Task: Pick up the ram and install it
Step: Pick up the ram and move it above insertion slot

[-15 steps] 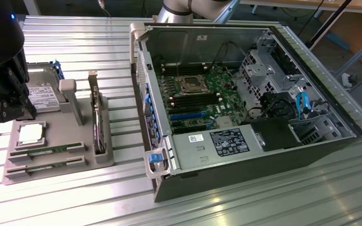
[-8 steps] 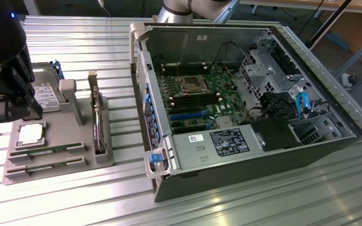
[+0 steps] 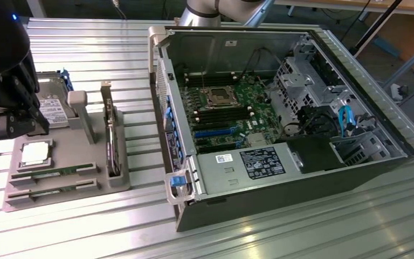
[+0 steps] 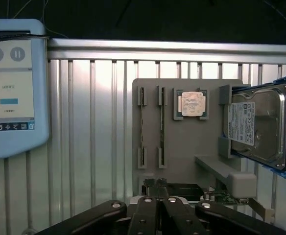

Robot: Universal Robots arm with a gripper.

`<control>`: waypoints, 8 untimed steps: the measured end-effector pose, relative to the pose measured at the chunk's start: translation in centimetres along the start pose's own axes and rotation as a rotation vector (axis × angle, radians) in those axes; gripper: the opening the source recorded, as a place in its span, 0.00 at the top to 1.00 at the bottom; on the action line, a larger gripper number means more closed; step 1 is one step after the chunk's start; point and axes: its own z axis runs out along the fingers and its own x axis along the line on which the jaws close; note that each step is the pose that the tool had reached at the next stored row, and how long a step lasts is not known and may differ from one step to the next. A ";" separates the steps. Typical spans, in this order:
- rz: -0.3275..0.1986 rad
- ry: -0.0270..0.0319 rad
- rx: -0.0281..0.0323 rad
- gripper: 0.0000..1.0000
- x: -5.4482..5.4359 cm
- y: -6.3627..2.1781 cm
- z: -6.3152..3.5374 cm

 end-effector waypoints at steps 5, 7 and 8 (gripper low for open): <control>0.000 -0.0035 0.0003 0.89 0.0 0.08 0.00; 0.000 -0.0034 0.0018 0.89 0.0 0.80 0.00; 0.000 -0.0034 0.0028 0.89 0.0 1.21 0.01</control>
